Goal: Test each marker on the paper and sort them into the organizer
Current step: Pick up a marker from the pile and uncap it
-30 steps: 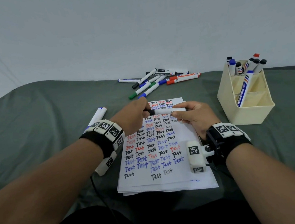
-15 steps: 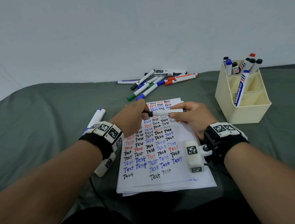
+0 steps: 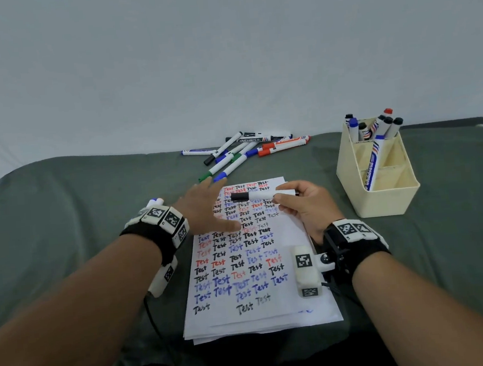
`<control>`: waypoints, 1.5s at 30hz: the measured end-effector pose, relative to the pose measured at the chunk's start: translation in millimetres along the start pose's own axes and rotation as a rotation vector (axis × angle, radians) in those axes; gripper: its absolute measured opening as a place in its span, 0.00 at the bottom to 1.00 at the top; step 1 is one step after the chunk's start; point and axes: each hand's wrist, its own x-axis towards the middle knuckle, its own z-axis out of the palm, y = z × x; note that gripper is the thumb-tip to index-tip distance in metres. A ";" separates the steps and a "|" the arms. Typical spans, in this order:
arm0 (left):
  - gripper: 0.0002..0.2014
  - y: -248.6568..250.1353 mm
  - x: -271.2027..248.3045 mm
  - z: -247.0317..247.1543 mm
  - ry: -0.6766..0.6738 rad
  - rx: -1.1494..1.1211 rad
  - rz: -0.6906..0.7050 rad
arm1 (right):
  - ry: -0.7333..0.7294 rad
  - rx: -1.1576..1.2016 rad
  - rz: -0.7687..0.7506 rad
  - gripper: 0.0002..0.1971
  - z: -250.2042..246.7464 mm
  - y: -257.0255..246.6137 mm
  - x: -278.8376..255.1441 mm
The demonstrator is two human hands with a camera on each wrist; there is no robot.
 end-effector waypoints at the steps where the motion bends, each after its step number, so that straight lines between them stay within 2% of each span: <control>1: 0.56 0.2 -0.4 0.7 0.095 -0.073 0.057 | -0.004 -0.006 -0.001 0.08 0.3 -0.1 -0.5; 3: 0.44 5.3 -1.9 0.7 0.266 -0.148 0.176 | -0.008 -0.018 -0.010 0.09 0.7 -0.4 -0.6; 5: 0.41 15.2 -2.2 -0.2 0.291 -0.130 0.218 | -0.010 -0.023 -0.019 0.10 2.0 -1.7 -1.2; 7: 0.50 25.0 -1.6 2.6 0.208 -0.122 0.140 | -0.004 -0.002 -0.026 0.11 4.9 -4.1 -2.0; 10: 0.67 30.9 -2.2 10.8 0.001 -0.053 -0.074 | 0.048 0.055 -0.013 0.11 8.6 -9.8 -4.0; 13: 0.64 27.7 -4.0 22.3 -0.138 0.119 -0.145 | 0.060 0.099 -0.003 0.10 10.3 -19.2 -8.2; 18: 0.59 28.9 -7.6 27.8 -0.164 0.195 -0.141 | 0.055 0.134 -0.053 0.12 7.4 -55.1 -12.8; 20: 0.56 30.0 -8.4 28.4 -0.163 0.193 -0.133 | 0.072 0.042 -0.122 0.18 2.9 -78.1 -9.0; 22: 0.56 30.2 -8.6 27.3 -0.177 0.193 -0.129 | 0.157 -0.040 -0.182 0.19 -3.5 -104.0 -3.1; 25: 0.56 27.9 -7.1 24.4 -0.211 0.191 -0.135 | 0.390 -0.223 -0.317 0.13 -18.1 -144.0 2.3; 27: 0.57 25.8 -4.1 25.5 -0.222 0.186 -0.140 | 0.471 -0.429 -0.421 0.11 -34.4 -164.6 2.2; 33: 0.58 18.3 7.1 35.8 -0.190 0.150 -0.143 | 0.388 -0.904 -0.535 0.19 -80.2 -184.3 -18.4; 37: 0.55 18.6 8.4 41.3 -0.062 0.084 -0.127 | 0.353 -1.003 -0.509 0.19 -94.6 -162.7 -30.4; 42: 0.54 25.2 1.5 38.3 -0.049 0.063 -0.136 | 0.332 -1.082 -0.451 0.18 -102.5 -139.2 -35.7; 45: 0.55 29.1 -2.4 33.6 -0.120 0.105 -0.145 | 0.324 -1.183 -0.437 0.15 -105.5 -128.1 -33.0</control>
